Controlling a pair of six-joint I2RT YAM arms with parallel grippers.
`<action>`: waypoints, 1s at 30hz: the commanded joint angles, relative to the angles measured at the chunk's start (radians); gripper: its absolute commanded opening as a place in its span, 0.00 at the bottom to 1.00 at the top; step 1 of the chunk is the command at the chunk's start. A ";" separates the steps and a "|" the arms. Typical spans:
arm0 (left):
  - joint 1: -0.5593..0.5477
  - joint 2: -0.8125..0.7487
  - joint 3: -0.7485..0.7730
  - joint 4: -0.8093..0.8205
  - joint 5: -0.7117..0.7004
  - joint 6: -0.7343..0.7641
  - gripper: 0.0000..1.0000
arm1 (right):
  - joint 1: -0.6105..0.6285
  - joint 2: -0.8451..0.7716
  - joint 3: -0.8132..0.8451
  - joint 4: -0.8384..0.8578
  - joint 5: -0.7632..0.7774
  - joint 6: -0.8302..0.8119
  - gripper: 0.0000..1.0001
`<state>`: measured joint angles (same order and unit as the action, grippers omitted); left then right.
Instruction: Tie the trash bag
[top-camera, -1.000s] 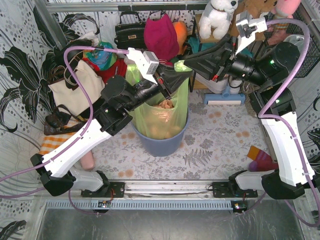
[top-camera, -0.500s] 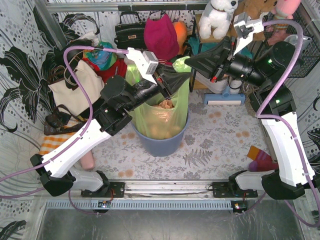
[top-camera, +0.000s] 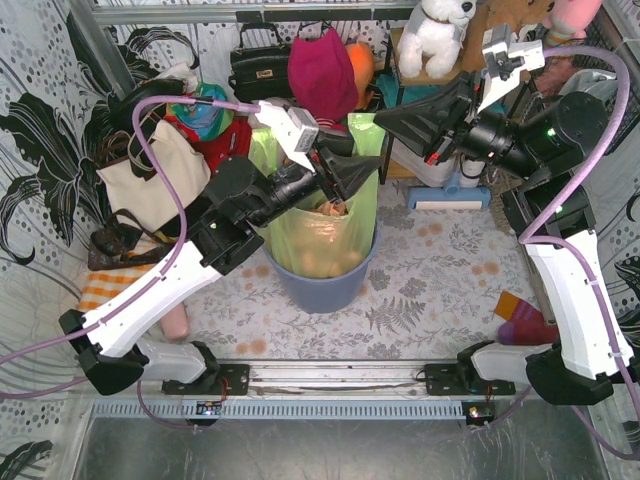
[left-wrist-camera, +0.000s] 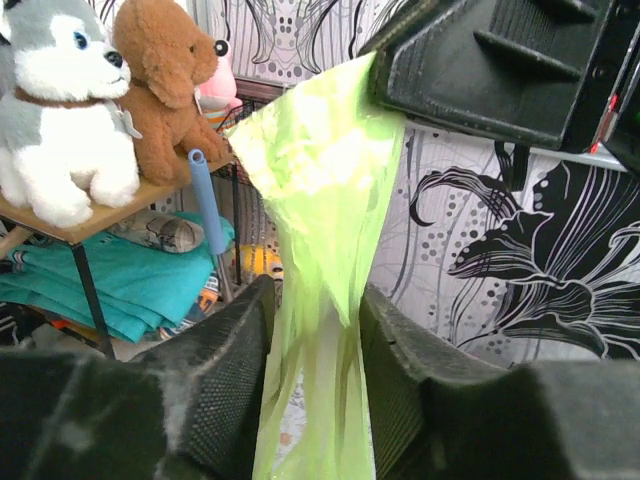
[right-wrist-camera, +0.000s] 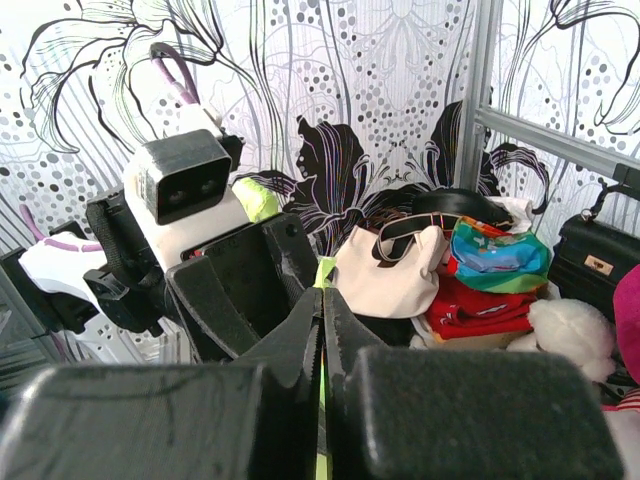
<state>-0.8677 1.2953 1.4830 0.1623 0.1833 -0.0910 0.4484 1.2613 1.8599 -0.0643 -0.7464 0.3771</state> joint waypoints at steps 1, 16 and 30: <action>0.006 -0.043 0.006 0.060 -0.009 -0.019 0.53 | -0.002 -0.032 -0.017 0.063 0.010 0.015 0.00; 0.006 -0.018 0.090 0.086 -0.029 -0.034 0.71 | -0.003 -0.042 -0.043 0.073 0.005 0.025 0.00; 0.006 0.026 0.121 0.097 -0.075 -0.025 0.65 | -0.003 -0.046 -0.049 0.080 -0.007 0.038 0.00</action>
<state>-0.8677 1.3132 1.5597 0.2054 0.1493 -0.1211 0.4484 1.2350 1.8114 -0.0360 -0.7437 0.3977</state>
